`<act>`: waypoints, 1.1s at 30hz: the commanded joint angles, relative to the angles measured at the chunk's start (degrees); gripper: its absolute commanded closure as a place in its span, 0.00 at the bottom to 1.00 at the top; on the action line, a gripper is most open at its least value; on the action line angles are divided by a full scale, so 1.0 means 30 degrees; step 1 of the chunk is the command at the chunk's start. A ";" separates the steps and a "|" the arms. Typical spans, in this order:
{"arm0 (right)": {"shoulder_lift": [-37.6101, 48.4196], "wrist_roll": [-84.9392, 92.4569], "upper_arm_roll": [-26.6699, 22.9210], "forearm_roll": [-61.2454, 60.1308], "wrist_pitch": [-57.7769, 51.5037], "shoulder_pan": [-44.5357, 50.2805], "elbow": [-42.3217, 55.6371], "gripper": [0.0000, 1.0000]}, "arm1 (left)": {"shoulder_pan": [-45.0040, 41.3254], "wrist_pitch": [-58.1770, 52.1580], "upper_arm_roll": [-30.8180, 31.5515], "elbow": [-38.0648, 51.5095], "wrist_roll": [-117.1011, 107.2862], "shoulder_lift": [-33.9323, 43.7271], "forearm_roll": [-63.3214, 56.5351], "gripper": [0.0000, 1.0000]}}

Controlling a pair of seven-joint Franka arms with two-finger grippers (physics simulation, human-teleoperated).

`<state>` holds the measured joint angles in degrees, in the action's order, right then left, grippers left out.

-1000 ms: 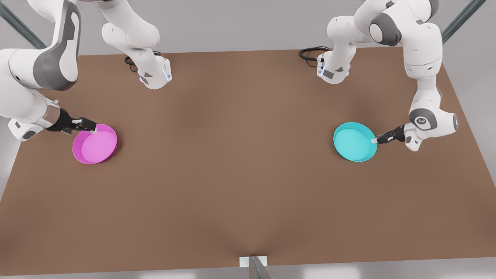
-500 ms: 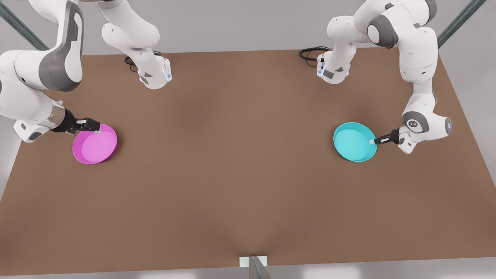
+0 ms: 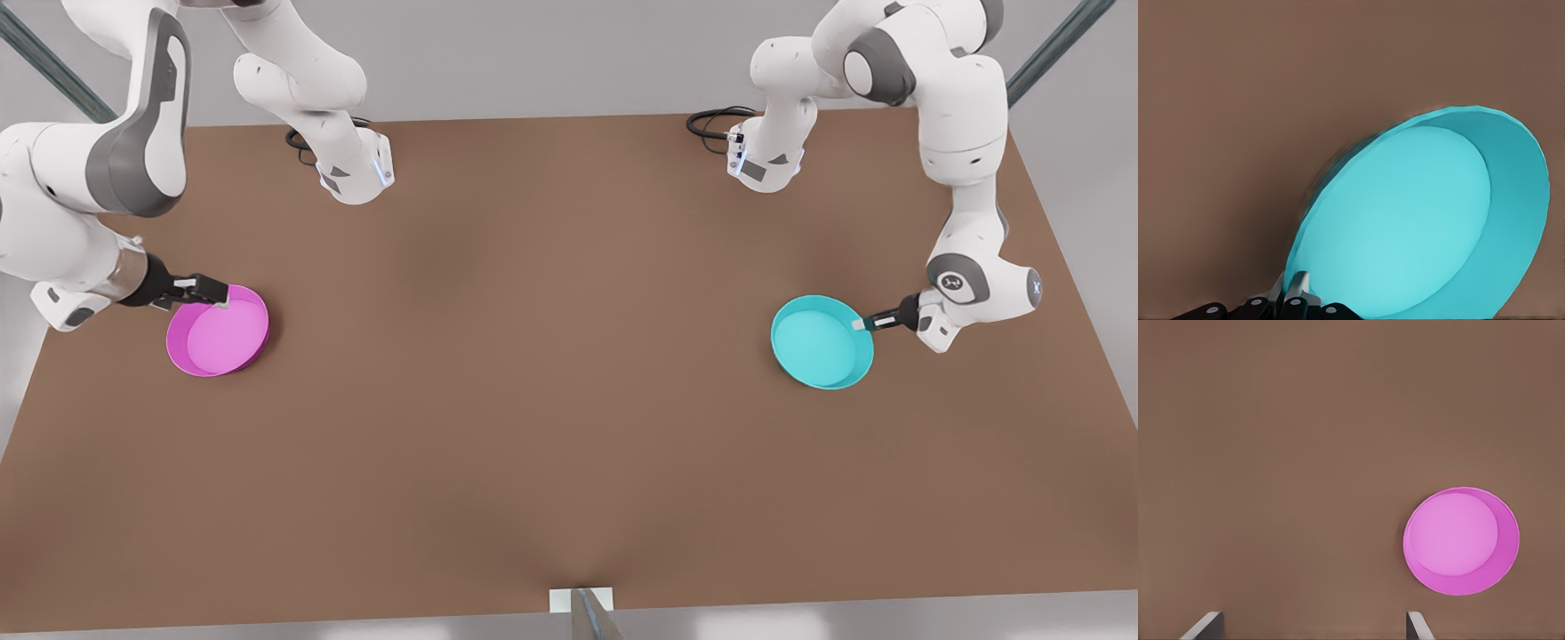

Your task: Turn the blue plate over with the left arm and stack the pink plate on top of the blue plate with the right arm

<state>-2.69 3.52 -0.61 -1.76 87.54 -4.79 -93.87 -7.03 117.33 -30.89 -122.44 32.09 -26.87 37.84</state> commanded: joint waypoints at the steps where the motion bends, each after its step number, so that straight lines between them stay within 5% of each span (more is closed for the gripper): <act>1: -0.0012 0.0000 -0.0001 0.0000 0.0000 -0.0132 0.0000 0.00 | -0.0002 -0.0085 0.0013 0.0004 -0.0003 0.0051 0.0569 0.79; 7: -0.0012 0.0000 -0.0001 0.0000 0.0000 -0.0162 0.0000 0.00 | -0.0910 -0.2312 0.0510 0.0824 -0.2434 0.1838 0.0628 0.79; 22: -0.0158 0.0029 -0.0001 0.0000 0.0029 -0.0308 -0.0029 0.00 | -0.1668 -0.0028 1.0208 0.2463 -1.6319 0.3860 -0.0367 0.79; 33: -0.1095 0.0439 -0.0001 -0.0937 -0.1143 -0.2212 -0.2196 0.00 | -0.9903 -0.0525 1.0238 0.7913 -3.1642 0.2952 -1.2875 0.79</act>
<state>-6.61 4.83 -0.69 -4.60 84.87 -11.63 -100.78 -38.02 114.39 -0.17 -97.99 -65.31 -18.01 7.36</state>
